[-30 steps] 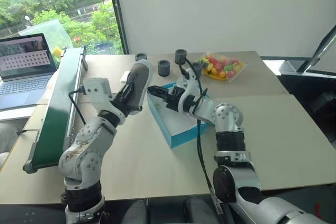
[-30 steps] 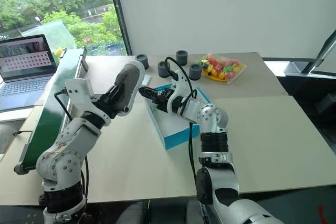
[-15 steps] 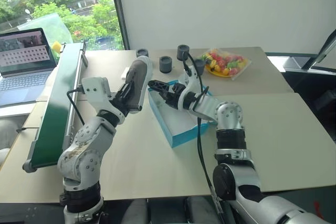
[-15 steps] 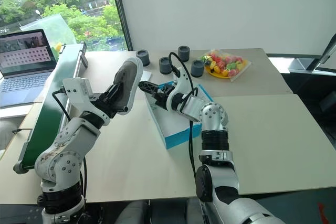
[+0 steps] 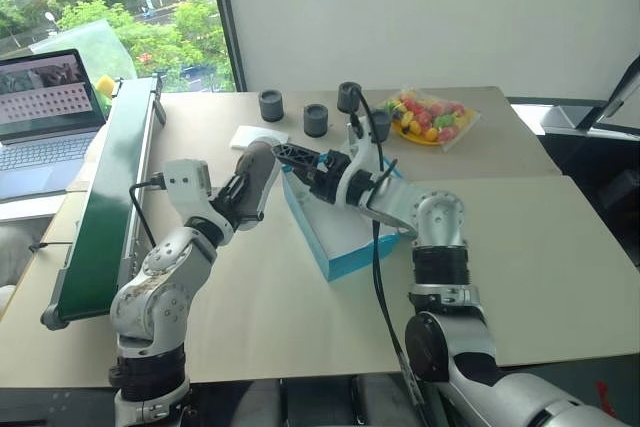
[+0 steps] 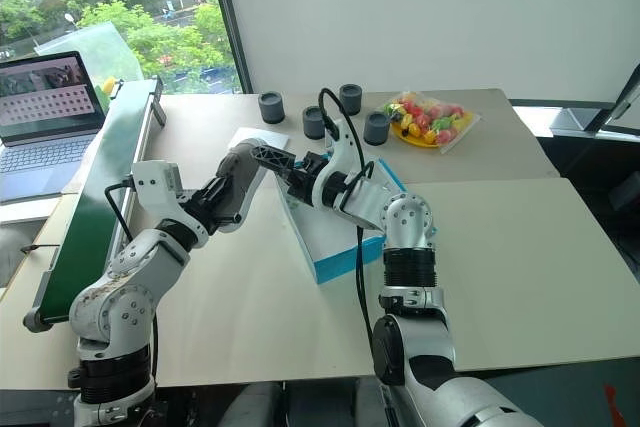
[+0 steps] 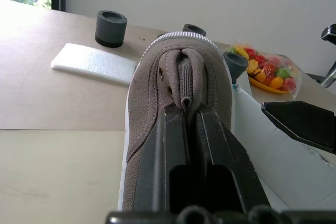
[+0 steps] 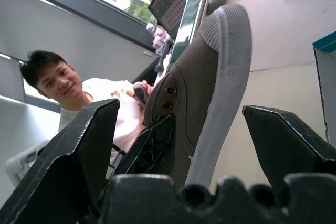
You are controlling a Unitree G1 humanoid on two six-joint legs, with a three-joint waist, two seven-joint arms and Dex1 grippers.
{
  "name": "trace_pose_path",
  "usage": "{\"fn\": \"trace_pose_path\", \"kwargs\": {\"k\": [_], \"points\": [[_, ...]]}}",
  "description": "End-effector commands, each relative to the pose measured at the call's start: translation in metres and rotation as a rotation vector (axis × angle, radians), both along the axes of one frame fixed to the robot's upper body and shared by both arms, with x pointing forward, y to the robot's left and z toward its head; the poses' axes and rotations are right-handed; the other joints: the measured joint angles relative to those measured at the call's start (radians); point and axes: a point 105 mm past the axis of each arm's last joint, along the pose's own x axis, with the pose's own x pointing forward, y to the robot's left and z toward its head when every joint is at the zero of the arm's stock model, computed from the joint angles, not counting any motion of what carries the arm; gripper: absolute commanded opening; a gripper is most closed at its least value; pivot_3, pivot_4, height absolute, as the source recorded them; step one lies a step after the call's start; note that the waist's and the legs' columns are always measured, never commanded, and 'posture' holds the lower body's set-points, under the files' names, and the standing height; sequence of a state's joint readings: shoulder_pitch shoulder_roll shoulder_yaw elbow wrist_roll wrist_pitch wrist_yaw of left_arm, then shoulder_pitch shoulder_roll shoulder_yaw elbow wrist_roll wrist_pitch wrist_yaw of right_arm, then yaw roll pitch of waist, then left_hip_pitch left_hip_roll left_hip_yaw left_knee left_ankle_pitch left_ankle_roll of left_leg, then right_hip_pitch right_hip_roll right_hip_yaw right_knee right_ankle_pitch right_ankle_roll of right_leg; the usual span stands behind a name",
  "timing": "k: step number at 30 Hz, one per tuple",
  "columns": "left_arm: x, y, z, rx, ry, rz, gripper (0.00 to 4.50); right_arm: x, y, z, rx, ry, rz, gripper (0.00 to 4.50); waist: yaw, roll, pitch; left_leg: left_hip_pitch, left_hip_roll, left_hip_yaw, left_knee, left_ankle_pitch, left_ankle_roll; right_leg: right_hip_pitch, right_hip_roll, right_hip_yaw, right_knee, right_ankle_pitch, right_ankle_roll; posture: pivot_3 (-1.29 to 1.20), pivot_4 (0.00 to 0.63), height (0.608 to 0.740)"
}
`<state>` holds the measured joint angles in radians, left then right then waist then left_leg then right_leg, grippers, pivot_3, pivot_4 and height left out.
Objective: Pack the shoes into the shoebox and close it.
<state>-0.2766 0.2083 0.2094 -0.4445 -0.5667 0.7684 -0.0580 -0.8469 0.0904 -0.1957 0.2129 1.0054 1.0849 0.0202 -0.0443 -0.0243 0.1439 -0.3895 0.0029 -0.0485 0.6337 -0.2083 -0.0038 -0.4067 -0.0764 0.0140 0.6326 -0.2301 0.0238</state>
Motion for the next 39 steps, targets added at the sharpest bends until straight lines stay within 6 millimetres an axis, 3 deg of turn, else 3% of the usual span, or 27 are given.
{"fn": "trace_pose_path", "kwargs": {"k": [1, 13, 23, 27, 39], "points": [[0.0, -0.008, 0.02, 0.0, -0.082, -0.025, 0.02, -0.013, 0.019, 0.008, -0.031, -0.078, 0.063, 4.5, 0.001, 0.0, 0.0, 0.0, 0.0, 0.0, 0.0, 0.0, 0.0, 0.0, 0.0, 0.0, 0.0, 0.0, 0.0, 0.0, 0.15, 0.74], [-0.003, -0.019, 0.028, -0.013, -0.123, -0.067, 0.02, 0.0, 0.016, -0.007, -0.029, -0.027, 0.021, 4.5, 0.002, 0.0, 0.004, -0.001, 0.0, 0.0, 0.0, 0.0, 0.0, 0.0, 0.0, 0.0, -0.001, 0.0, 0.0, 0.0, 0.15, 0.74], [-0.009, -0.004, 0.033, 0.008, -0.134, -0.036, 0.02, 0.021, -0.004, -0.019, 0.003, 0.053, -0.056, 4.5, 0.001, 0.0, 0.009, -0.001, 0.0, 0.0, 0.0, 0.0, 0.0, -0.001, 0.0, 0.0, -0.001, 0.0, 0.0, 0.0, 0.15, 0.74], [-0.01, -0.005, 0.032, 0.009, -0.129, -0.038, 0.02, 0.023, -0.003, -0.01, 0.063, 0.054, -0.051, 4.5, 0.002, 0.0, 0.01, -0.002, 0.0, 0.0, 0.0, 0.0, 0.0, -0.001, 0.0, 0.0, -0.001, 0.0, 0.0, 0.0, 0.15, 0.74], [-0.009, -0.007, 0.029, -0.002, -0.121, -0.04, 0.02, 0.0, 0.022, 0.021, 0.196, 0.027, 0.076, 4.5, 0.002, 0.0, 0.019, -0.004, 0.0, 0.0, 0.0, 0.0, 0.0, -0.003, 0.0, 0.0, -0.001, 0.0, 0.0, 0.0, 0.15, 0.74]]}}
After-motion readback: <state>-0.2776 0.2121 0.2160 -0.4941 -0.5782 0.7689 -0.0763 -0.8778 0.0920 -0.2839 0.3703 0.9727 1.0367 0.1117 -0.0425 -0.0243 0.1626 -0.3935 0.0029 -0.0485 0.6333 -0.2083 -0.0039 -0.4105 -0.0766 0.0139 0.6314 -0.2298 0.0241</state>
